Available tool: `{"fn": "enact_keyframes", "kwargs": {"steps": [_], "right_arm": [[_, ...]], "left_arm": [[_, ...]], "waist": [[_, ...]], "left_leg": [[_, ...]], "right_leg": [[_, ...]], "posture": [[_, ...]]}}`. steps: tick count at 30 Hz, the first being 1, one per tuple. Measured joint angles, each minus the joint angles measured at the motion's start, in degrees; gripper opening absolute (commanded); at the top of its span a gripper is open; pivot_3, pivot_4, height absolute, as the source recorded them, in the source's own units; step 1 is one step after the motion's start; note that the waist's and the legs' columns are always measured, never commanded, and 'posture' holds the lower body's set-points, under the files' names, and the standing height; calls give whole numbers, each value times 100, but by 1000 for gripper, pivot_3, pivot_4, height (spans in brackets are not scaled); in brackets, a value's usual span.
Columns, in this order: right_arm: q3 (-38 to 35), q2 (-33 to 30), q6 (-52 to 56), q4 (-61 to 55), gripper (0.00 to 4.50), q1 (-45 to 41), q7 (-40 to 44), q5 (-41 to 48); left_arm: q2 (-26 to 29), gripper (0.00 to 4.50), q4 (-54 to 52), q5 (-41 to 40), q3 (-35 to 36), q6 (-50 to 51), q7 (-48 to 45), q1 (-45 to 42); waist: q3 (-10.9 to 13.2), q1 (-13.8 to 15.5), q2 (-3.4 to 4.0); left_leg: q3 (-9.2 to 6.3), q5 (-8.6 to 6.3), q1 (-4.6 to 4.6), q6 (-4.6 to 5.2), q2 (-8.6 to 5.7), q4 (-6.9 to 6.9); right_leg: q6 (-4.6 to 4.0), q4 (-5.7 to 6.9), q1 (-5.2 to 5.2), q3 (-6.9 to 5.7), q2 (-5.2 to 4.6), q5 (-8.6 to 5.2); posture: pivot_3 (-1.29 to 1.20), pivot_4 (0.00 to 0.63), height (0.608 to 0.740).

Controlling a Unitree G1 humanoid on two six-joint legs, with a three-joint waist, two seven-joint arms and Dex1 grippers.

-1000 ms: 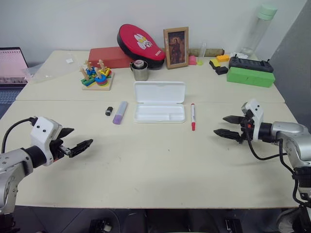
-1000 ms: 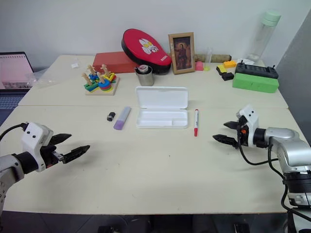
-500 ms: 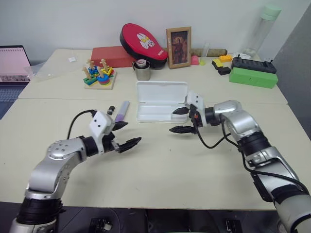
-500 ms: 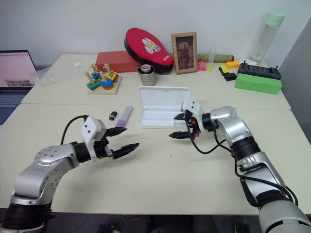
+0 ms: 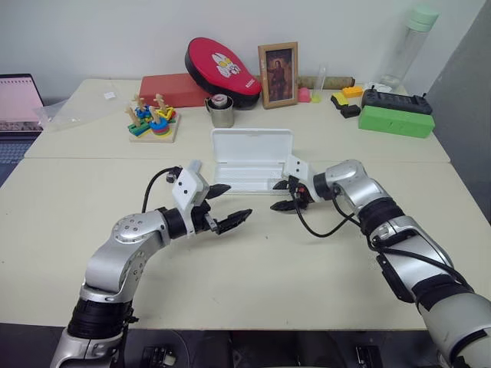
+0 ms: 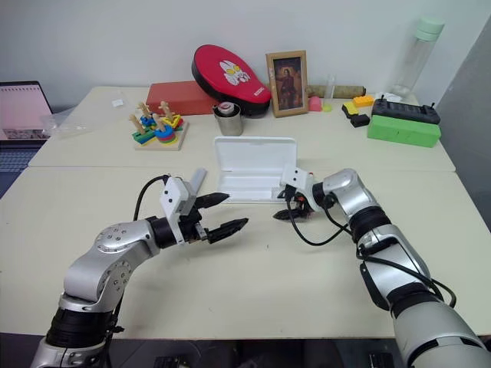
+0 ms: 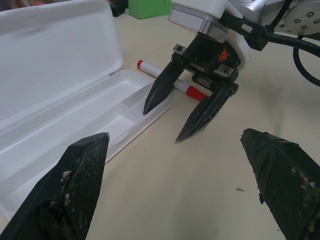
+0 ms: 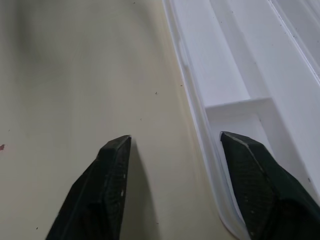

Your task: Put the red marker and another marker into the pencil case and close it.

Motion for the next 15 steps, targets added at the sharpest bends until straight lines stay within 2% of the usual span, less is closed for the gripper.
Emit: {"fn": "enact_keyframes", "kwargs": {"steps": [9,13,15], "right_arm": [[-131,43,-213,-18,27,0,-2,-11],[-208,45,-318,-327,7,40,7,-6],[-208,-33,-477,-912,7,310,113,1]], "left_arm": [[-20,4500,29,22,3,-59,-5,2],[-3,4500,27,12,8,-55,-17,19],[32,4500,0,-48,50,-26,-25,131]], "waist": [[0,0,0],[0,-2,0],[0,0,0]], "left_leg": [[0,0,0,0,0,0],[0,0,0,0,0,0],[0,0,0,0,0,0]], "right_leg": [[0,1,0,0,0,0],[0,2,0,0,0,0],[0,1,1,0,0,0]], "posture": [[0,150,740],[0,150,740],[0,150,740]]}}
